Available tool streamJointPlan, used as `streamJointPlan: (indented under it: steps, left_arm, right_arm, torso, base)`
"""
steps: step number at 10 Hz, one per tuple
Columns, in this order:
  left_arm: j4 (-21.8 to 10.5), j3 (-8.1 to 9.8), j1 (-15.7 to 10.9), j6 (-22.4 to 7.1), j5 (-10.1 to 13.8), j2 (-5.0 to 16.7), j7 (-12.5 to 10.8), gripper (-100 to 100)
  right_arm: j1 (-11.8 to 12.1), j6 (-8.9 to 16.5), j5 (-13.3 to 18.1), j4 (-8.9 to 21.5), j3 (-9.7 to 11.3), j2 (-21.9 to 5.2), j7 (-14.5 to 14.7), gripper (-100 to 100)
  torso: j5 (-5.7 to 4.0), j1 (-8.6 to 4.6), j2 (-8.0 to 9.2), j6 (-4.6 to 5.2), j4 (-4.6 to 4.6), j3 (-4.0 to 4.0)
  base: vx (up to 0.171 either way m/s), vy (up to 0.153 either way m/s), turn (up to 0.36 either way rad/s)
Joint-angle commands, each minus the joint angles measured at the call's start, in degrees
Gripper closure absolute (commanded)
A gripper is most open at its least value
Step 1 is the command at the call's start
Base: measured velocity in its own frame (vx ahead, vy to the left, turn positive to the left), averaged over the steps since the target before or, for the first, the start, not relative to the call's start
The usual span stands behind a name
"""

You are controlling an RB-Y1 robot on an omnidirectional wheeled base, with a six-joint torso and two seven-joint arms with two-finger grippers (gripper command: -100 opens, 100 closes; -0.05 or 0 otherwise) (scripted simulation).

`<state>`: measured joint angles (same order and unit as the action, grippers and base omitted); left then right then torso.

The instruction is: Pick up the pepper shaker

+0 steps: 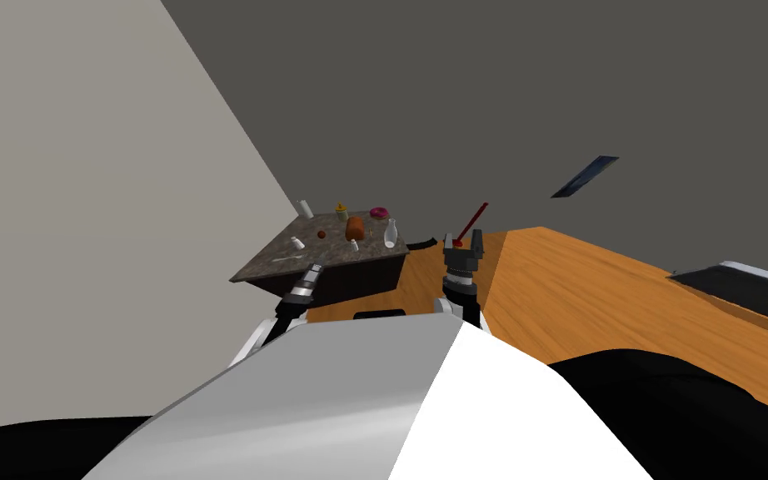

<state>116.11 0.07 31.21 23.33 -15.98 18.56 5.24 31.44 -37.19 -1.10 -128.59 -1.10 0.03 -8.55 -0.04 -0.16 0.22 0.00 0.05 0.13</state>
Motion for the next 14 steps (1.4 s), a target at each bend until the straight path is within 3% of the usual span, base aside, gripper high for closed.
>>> streamJointPlan:
  steps: [1,5,9,10,14]
  left_arm:
    - [-1.26,-0.05,-0.18,-0.37,-1.50,1.60,0.83,-100]
    - [-5.52,0.00,-1.12,-1.49,-5.26,6.29,3.50,-100]
    - [-9.01,0.04,-2.52,-2.94,-7.10,9.22,5.74,-100]
    - [-11.12,0.05,-3.55,-4.01,-7.99,10.66,7.23,-100]
    - [-15.94,0.06,-6.23,-6.84,-9.72,12.80,10.99,-100]
  right_arm:
    - [0.00,0.00,0.00,0.00,0.00,0.00,0.00,0]
    - [0.01,0.00,0.00,0.00,0.00,0.00,0.00,0]
    - [0.02,0.00,0.00,0.00,0.00,0.00,0.00,0]
    - [0.02,0.00,0.00,0.00,0.00,0.00,0.00,0]
    - [0.03,-0.01,0.00,0.00,0.00,0.00,0.00,0]
  torso:
    - [0.00,0.00,0.00,0.00,0.00,0.00]
    - [0.00,0.02,-0.16,-0.01,-0.03,-0.09]
    - [0.00,-0.01,-0.37,-0.02,-0.08,-0.21]
    - [-0.01,-0.01,-0.39,-0.02,-0.08,-0.22]
    - [-0.07,-0.29,-0.69,-0.01,-0.15,-0.40]
  base:
    - [-0.030,-0.054,-0.079]
    - [-0.008,-0.063,-0.083]
    - [0.039,-0.057,-0.032]
    - [0.090,-0.077,-0.015]
    - [0.117,-0.124,0.011]
